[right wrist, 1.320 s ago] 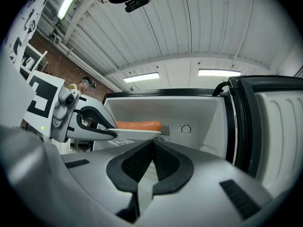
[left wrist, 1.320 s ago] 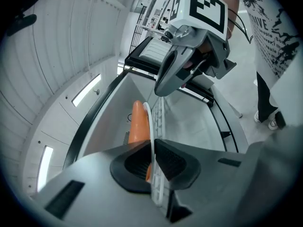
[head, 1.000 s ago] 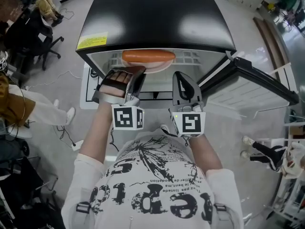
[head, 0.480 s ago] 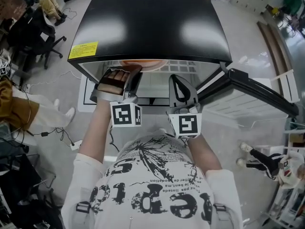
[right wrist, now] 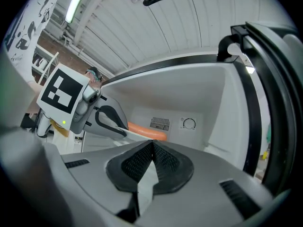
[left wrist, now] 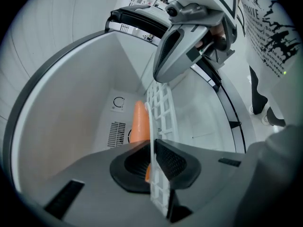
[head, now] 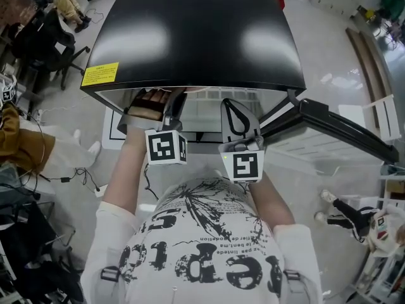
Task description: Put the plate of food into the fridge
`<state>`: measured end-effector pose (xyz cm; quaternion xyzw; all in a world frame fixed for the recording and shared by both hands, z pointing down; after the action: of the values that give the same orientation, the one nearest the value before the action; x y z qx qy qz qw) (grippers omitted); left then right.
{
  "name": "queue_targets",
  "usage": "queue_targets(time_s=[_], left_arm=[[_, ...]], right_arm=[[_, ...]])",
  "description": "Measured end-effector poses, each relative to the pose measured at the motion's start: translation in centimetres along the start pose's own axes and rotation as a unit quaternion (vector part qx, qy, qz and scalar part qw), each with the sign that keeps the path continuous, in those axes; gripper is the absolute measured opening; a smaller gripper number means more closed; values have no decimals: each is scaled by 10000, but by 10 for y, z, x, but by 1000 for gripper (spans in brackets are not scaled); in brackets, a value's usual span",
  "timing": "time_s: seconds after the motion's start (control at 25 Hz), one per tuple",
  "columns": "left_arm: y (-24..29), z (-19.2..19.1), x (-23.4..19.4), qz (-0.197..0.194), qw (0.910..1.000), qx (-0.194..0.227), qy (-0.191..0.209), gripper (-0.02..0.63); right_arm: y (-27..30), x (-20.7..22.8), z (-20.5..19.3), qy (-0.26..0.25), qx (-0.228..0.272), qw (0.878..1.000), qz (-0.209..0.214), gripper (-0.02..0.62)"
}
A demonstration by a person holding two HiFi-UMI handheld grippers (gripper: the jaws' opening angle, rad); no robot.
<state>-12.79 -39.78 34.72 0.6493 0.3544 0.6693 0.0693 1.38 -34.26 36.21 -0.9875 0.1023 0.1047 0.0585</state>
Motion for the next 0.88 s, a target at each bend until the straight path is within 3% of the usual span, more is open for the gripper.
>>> queue_targets(time_s=[0.4, 0.56, 0.64, 0.76, 0.88], left_arm=[[21, -5, -4, -69, 9992, -313, 226, 34], [21, -8, -7, -119, 9996, -166, 190, 35], [19, -9, -10, -68, 9998, -35, 176, 76], [16, -11, -15, -161, 9996, 148, -190, 103], [14, -15, -22, -467, 9929, 508, -972, 129]], right_arm=[[10, 2, 3, 119, 380, 9992, 73, 2], [13, 1, 1, 73, 317, 9994, 75, 2], [14, 0, 0, 71, 286, 9995, 73, 2], [12, -2, 3, 79, 359, 9993, 73, 2], [8, -2, 8, 258, 561, 9981, 52, 2]])
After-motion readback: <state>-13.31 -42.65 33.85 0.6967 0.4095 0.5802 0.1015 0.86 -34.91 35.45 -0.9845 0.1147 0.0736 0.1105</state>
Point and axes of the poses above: the fingertips, and each gripper's own axes: y forward along the fingers, x to its right, z out of its top, the point moved 9 cm from there along -y, backward along the fingers, and after that the axes turned 8 degrees about -z, right-handed, at the moved point
